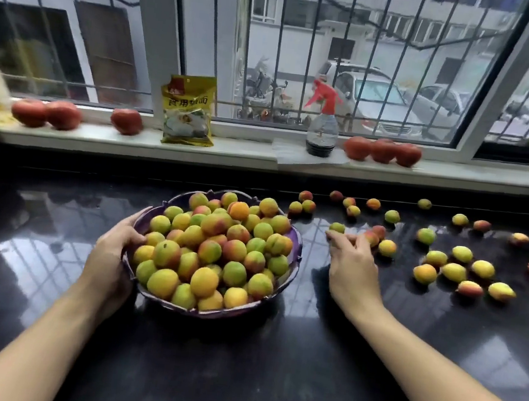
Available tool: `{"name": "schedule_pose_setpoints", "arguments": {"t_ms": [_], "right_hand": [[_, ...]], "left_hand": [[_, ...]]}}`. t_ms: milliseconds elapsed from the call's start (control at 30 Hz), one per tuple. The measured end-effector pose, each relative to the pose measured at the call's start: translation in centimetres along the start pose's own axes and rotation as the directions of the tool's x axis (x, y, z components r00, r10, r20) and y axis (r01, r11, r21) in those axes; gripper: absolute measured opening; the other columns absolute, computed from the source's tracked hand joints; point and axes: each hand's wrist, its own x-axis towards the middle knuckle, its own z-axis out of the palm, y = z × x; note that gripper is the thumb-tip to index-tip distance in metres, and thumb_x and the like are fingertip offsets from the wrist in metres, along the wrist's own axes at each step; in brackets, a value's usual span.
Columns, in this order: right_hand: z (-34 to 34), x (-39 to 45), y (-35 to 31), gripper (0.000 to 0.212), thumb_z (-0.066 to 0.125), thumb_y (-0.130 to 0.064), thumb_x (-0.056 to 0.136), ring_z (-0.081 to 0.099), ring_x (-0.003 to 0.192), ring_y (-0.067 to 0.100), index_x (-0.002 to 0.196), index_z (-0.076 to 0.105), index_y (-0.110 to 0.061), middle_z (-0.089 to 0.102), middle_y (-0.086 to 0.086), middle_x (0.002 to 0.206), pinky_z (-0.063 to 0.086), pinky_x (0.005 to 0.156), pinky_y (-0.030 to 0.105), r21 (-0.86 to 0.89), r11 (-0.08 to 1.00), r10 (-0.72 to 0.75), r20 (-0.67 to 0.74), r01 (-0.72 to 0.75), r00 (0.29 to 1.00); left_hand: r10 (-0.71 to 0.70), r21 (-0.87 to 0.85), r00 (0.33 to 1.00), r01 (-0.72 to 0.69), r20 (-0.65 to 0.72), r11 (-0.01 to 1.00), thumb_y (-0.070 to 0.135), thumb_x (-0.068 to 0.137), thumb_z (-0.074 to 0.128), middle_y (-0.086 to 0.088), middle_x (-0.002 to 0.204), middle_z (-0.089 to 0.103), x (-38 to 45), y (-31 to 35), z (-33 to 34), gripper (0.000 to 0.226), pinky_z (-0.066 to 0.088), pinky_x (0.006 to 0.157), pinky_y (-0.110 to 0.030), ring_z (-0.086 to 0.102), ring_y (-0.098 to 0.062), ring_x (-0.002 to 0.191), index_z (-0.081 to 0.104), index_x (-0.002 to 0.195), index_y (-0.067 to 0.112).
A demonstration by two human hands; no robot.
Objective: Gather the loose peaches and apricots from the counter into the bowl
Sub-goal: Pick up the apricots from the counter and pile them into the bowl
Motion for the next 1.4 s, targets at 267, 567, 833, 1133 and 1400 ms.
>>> {"name": "schedule_pose_setpoints", "arguments": {"t_ms": [267,567,833,1133,1400], "right_hand": [[-0.9,4.3,-4.3,0.026,0.072,-0.008,0.09,0.054,0.093,0.015,0.113,0.071,-0.02,0.049,0.003,0.11,0.037,0.082,0.006,0.346,0.926,0.126,0.096,-0.152,0.987],[-10.8,0.4,-5.8,0.022,0.064,-0.024,0.098,0.068,0.1,0.019,0.109,0.071,-0.041,0.072,-0.002,0.105,0.055,0.094,0.045,0.366,0.676,0.44,0.497,-0.64,0.748],[-13.7,-0.2,-11.9,0.027,0.072,-0.008,0.091,0.074,0.09,0.019,0.114,0.069,-0.023,0.075,0.002,0.099,0.06,0.085,0.037,0.332,0.616,0.342,0.704,-0.714,0.623],[-2.9,6.4,-21.7,0.023,0.066,-0.044,0.092,0.046,0.112,0.02,0.112,0.06,-0.032,0.058,-0.006,0.107,0.041,0.09,0.035,0.049,0.981,-0.175,0.641,0.188,0.748],[-0.8,7.9,-21.4,0.025,0.059,-0.045,0.096,0.045,0.113,0.025,0.112,0.059,-0.026,0.063,-0.005,0.112,0.031,0.11,0.042,-0.052,0.91,-0.255,0.714,0.412,0.652]], "left_hand": [[-0.137,-0.01,0.99,0.137,-0.03,0.991,0.0,0.077,0.039,-0.022,0.142,0.061,0.4,0.4,-0.5,0.069,0.034,0.118,-0.063,0.055,-0.044,0.135,0.058,0.142,0.008],[-0.445,-0.131,0.863,0.426,-0.239,0.895,-0.018,0.068,0.036,-0.012,0.134,0.07,-4.7,6.0,3.7,0.083,0.05,0.108,-0.051,0.067,-0.032,0.123,0.066,0.135,0.02],[-0.532,-0.006,0.791,0.557,-0.302,0.831,-0.009,0.094,0.043,0.009,0.128,0.073,-9.1,7.9,5.8,0.076,0.058,0.089,-0.052,0.068,-0.025,0.118,0.058,0.14,0.049],[-0.582,0.075,0.787,0.606,-0.208,0.792,-0.007,0.103,0.046,0.015,0.13,0.071,-8.3,9.2,4.8,0.07,0.061,0.077,-0.04,0.071,-0.017,0.116,0.052,0.143,0.051],[-0.651,0.1,0.727,0.68,-0.218,0.726,-0.007,0.096,0.044,0.008,0.116,0.077,-6.9,9.3,4.8,0.064,0.061,0.072,-0.04,0.074,-0.02,0.106,0.064,0.129,0.043]]}}
